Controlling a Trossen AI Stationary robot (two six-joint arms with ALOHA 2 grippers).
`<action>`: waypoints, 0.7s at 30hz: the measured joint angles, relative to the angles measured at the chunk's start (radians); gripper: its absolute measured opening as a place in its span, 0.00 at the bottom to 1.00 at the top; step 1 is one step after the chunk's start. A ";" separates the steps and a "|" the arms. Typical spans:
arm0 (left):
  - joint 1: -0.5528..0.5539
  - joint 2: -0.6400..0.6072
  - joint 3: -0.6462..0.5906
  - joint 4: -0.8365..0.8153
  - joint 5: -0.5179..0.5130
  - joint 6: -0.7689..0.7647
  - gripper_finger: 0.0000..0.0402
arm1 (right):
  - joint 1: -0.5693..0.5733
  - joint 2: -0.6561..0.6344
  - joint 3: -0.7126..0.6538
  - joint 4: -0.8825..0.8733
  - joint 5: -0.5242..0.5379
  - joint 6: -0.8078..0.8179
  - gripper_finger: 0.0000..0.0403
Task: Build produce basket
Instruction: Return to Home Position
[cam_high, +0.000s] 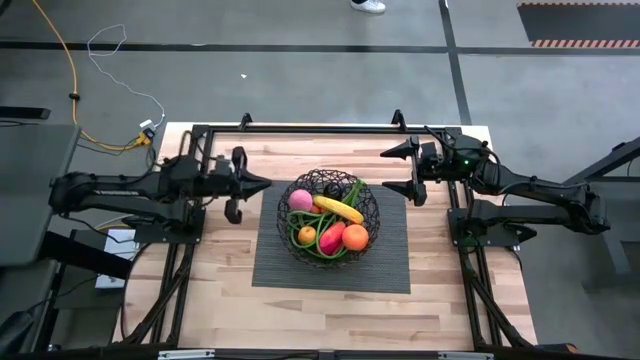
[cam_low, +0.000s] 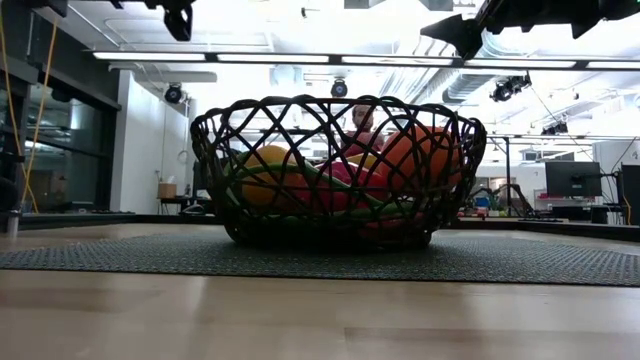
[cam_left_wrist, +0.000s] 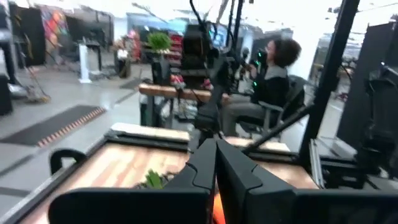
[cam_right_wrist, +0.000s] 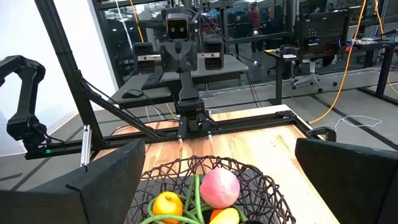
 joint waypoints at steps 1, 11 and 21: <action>0.003 -0.016 0.000 -0.005 -0.002 0.009 0.00 | 0.000 0.000 0.000 0.000 0.000 0.000 0.99; 0.053 -0.233 0.000 -0.337 -0.004 0.028 0.00 | 0.000 0.000 0.000 0.000 0.000 0.008 0.99; 0.049 -0.453 -0.185 -0.275 -0.005 -0.033 0.00 | 0.000 0.000 0.000 0.000 0.000 0.019 0.99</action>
